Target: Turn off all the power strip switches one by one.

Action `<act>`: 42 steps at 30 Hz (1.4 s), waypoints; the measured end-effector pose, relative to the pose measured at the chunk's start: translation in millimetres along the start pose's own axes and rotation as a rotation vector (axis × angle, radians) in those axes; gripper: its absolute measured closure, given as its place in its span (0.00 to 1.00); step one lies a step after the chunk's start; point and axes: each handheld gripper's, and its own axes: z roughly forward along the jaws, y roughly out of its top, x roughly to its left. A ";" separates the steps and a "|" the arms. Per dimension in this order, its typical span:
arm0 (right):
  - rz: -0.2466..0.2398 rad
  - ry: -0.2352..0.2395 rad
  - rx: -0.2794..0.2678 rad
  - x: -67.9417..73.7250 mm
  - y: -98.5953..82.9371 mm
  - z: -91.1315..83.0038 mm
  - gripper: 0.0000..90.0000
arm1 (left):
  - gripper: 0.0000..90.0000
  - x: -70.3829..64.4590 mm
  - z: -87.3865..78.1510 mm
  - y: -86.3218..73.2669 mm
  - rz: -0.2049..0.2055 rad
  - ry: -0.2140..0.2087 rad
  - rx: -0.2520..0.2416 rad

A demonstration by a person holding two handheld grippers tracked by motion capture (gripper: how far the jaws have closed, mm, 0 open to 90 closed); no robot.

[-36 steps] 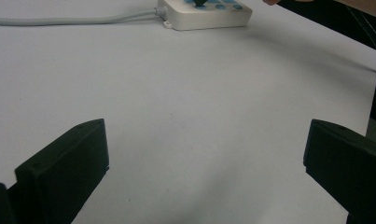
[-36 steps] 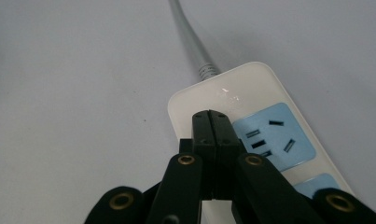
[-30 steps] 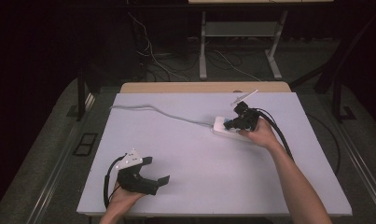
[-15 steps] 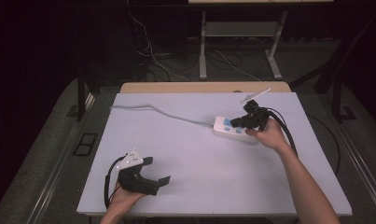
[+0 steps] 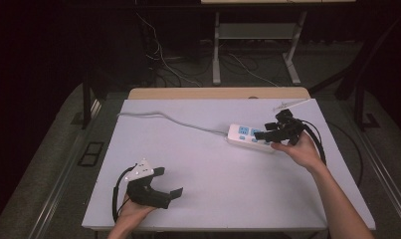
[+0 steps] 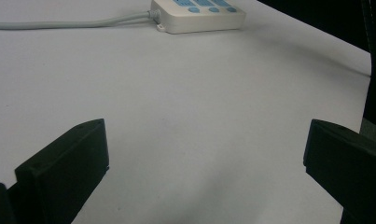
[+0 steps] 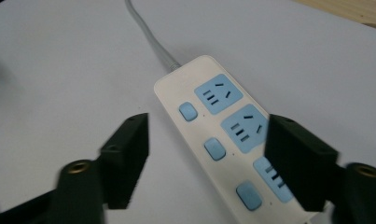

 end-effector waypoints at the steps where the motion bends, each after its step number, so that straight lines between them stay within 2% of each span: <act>1: 0.004 -0.005 -0.002 0.9 -2.2 -3.1 0.19 | 0.00 -0.2 0.1 0.0 -0.001 0.000 -0.001; 2: 0.006 -0.009 -0.008 2.1 -4.5 -6.3 0.13 | 0.00 -0.3 0.1 0.1 0.001 -0.001 -0.002; 4: 0.016 0.002 -0.023 3.8 -9.1 -12.9 0.09 | 0.00 -0.6 0.1 0.1 -0.001 -0.001 -0.003; 5: 0.028 0.008 -0.020 4.6 -11.1 -15.8 0.00 | 0.00 -0.6 0.2 0.1 0.000 -0.002 -0.003; 8: 0.034 0.034 -0.022 9.2 -18.5 -23.3 0.00 | 0.00 0.1 0.0 0.0 -0.002 0.003 -0.003; 20: 0.059 0.083 -0.089 32.2 -54.7 -43.7 0.00 | 0.00 3.5 -1.8 -0.3 -0.014 0.014 -0.010; 24: 0.055 0.068 -0.107 41.3 -70.5 -47.1 0.00 | 0.00 3.5 -2.3 -0.5 -0.016 0.015 -0.012; 31: 0.050 0.067 -0.142 57.1 -98.4 -52.7 0.00 | 0.00 4.1 -2.5 -0.8 -0.020 0.017 -0.010; 42: 0.067 0.043 -0.164 68.6 -136.1 -58.3 0.00 | 0.00 5.3 -4.5 -1.2 -0.023 0.023 -0.014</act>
